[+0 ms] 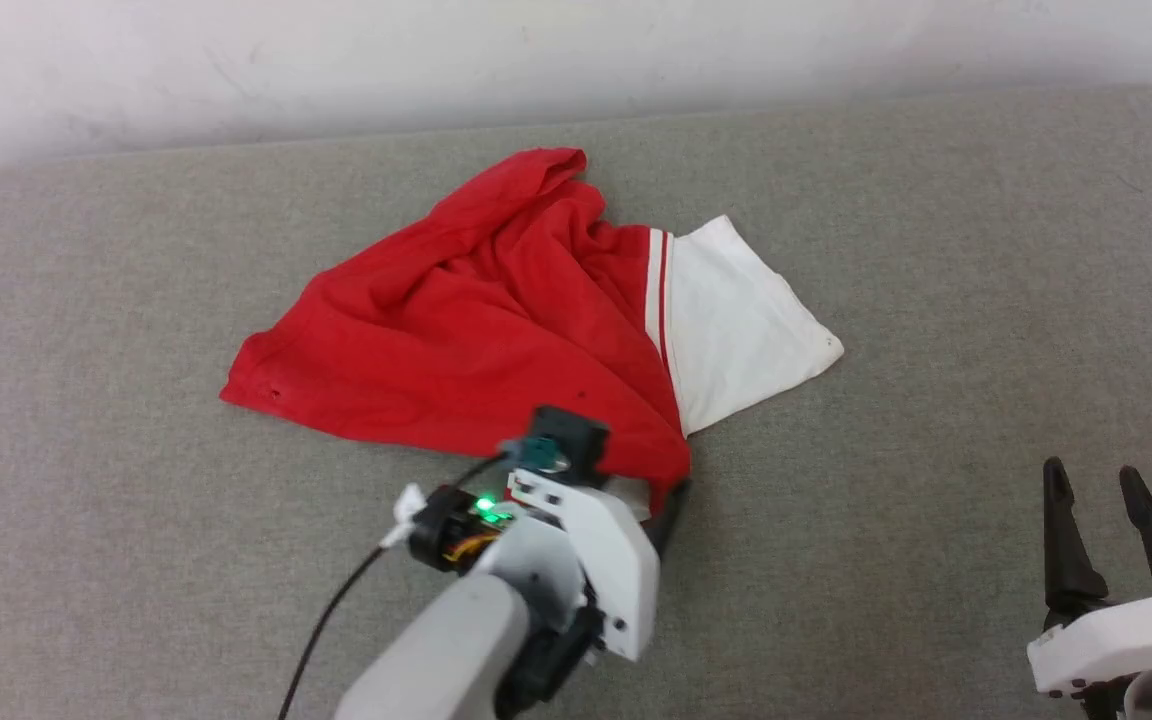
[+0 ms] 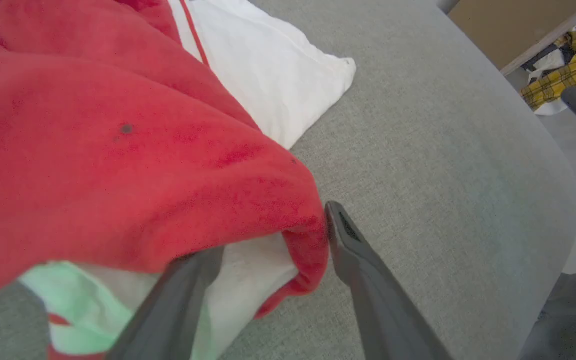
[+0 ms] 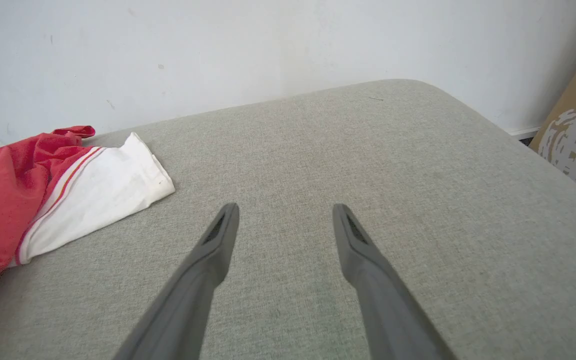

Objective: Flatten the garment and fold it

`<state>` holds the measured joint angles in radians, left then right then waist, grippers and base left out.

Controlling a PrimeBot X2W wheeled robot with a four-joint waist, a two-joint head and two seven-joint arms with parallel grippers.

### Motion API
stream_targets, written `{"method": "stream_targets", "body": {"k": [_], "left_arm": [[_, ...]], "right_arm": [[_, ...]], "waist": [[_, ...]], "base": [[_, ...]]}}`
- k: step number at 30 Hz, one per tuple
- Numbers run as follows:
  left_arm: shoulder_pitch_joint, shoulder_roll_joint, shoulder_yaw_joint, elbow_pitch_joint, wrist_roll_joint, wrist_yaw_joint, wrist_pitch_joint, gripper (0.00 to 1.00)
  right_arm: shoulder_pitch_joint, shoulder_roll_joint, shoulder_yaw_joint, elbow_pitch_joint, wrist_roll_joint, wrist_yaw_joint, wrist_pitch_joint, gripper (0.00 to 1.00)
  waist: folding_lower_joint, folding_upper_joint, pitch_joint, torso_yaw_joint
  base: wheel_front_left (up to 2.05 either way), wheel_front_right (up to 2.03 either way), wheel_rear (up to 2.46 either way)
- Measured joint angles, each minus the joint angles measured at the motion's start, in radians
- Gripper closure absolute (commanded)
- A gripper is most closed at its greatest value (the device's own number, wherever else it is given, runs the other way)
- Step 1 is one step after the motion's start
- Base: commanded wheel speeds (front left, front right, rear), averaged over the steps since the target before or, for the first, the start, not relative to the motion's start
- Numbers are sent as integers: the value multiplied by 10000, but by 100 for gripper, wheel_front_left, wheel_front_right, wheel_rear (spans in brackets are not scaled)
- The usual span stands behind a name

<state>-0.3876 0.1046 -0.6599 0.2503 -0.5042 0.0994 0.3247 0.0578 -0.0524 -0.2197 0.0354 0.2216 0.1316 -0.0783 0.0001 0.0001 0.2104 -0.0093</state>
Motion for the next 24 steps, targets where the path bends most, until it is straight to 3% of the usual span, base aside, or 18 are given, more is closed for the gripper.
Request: {"method": "stream_targets", "body": {"k": [4, 8, 11, 24], "left_arm": [[355, 385, 704, -499, -328, 219, -433, 0], [821, 1304, 1151, -1162, -343, 523, -259, 0], [1116, 1626, 1285, -1484, -422, 648, 0, 0], [984, 821, 861, -1300, -688, 579, 169, 0]], "right_arm": [[110, 0, -8, 107, 29, 0, 0, 0], [128, 0, 23, 111, 42, 0, 46, 0], [144, 0, 65, 102, 40, 0, 75, 0], [136, 0, 198, 12, 27, 0, 240, 0]], "waist": [[0, 0, -134, 115], [0, 0, -264, 314], [-1, 0, -333, 469], [0, 0, -157, 483]], "base": [[0, 0, 0], [0, 0, 0], [0, 0, 0], [0, 0, 0]]}}
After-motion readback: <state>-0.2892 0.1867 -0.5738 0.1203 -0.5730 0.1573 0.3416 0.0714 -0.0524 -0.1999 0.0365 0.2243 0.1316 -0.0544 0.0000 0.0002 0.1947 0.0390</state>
